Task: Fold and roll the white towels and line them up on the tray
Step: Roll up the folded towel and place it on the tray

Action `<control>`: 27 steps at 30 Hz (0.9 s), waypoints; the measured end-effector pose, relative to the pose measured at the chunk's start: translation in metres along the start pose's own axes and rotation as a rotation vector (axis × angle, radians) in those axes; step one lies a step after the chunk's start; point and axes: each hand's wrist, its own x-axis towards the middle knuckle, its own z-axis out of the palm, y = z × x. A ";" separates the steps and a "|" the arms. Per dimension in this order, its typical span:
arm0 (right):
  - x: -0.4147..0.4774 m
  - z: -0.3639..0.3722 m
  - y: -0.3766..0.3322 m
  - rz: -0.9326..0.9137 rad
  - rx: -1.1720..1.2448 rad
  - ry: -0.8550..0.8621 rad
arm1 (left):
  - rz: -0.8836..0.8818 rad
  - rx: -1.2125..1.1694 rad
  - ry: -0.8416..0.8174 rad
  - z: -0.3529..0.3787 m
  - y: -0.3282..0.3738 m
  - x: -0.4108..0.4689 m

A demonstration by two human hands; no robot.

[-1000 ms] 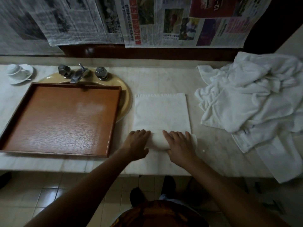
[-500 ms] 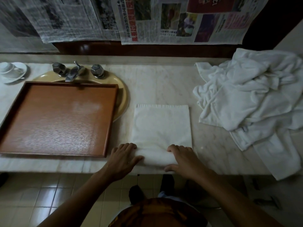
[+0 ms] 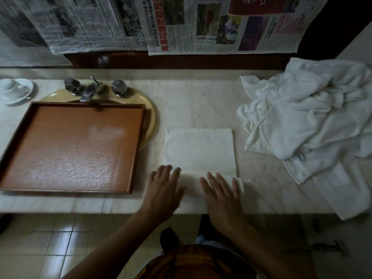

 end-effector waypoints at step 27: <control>0.025 -0.024 0.029 -0.129 -0.011 -0.246 | 0.283 -0.106 -0.336 0.018 -0.018 0.001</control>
